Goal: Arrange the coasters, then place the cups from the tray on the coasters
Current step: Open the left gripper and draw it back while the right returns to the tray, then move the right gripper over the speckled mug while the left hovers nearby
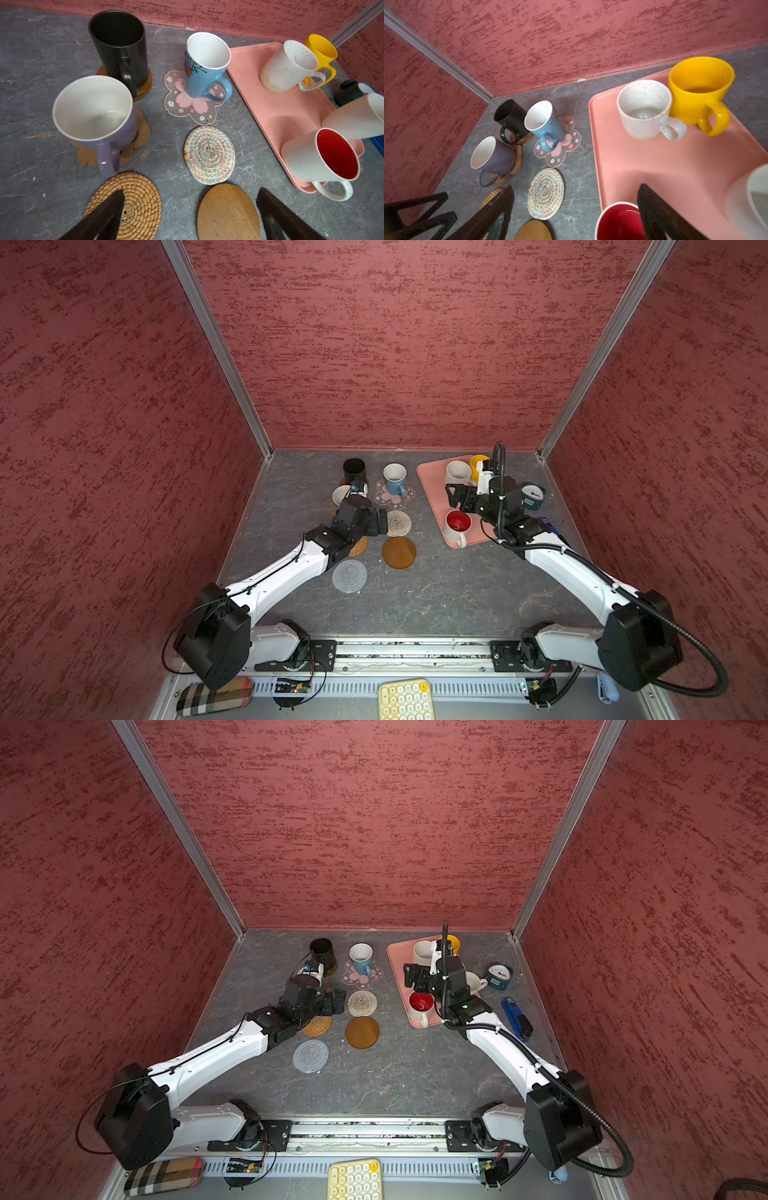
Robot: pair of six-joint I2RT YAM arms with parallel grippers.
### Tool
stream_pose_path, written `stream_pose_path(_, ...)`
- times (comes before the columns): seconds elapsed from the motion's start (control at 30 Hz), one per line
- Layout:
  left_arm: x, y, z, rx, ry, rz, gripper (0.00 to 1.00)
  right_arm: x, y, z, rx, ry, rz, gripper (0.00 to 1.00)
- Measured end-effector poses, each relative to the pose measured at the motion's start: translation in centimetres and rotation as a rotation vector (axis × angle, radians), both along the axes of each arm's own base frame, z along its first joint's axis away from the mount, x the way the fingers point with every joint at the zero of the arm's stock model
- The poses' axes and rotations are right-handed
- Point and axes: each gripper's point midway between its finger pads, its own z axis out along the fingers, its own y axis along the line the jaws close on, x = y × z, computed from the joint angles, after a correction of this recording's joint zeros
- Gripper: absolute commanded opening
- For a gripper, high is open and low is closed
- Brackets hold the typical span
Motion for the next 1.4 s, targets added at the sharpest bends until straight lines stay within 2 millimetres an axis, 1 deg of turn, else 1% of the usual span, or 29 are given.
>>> stream_pose_path(0.13, 1.3, -1.5, -0.4, -0.011, 0.005, -0.028, 1.00, 1.5, -1.9, -1.0, 0.030, 0.024, -0.038, 0.93)
stream_pose_path(0.37, 4.6, -4.8, -0.4, -0.054, -0.017, -0.075, 1.00, 4.1, -4.2, -4.9, 0.054, 0.126, -0.081, 0.93)
stream_pose_path(0.47, 5.8, -5.9, -0.6, -0.071, -0.022, -0.090, 1.00, 5.7, -4.7, -5.4, 0.042, 0.143, -0.086, 0.93)
stream_pose_path(0.57, 6.6, -6.9, -0.8, -0.094, -0.033, -0.104, 1.00, 6.9, -5.2, -5.4, 0.027, 0.140, -0.091, 0.93)
stream_pose_path(0.67, 7.1, -7.7, -1.1, -0.123, -0.041, -0.118, 1.00, 8.0, -5.4, -5.5, 0.010, 0.139, -0.091, 0.93)
stream_pose_path(0.73, 7.3, -8.1, -1.5, -0.135, -0.042, -0.127, 1.00, 8.8, -5.8, -5.9, -0.001, 0.144, -0.096, 0.93)
stream_pose_path(0.9, 7.7, -8.8, -2.4, -0.144, -0.036, -0.146, 1.00, 10.2, -7.2, -8.2, -0.024, 0.187, -0.112, 0.93)
stream_pose_path(1.0, 7.7, -9.0, -2.7, -0.141, -0.032, -0.154, 1.00, 11.0, -7.6, -9.5, -0.035, 0.211, -0.104, 0.93)
stream_pose_path(1.1, 7.7, -9.2, -2.8, -0.136, -0.035, -0.163, 1.00, 12.1, -7.6, -9.4, -0.039, 0.204, -0.091, 0.93)
stream_pose_path(1.23, 7.3, -9.9, -2.8, -0.118, -0.043, -0.186, 1.00, 13.2, -7.4, -9.7, -0.047, 0.200, -0.067, 0.93)
stream_pose_path(1.4, 7.1, -11.0, -2.2, -0.102, -0.065, -0.210, 1.00, 13.8, -7.1, -10.6, -0.062, 0.215, -0.041, 0.93)
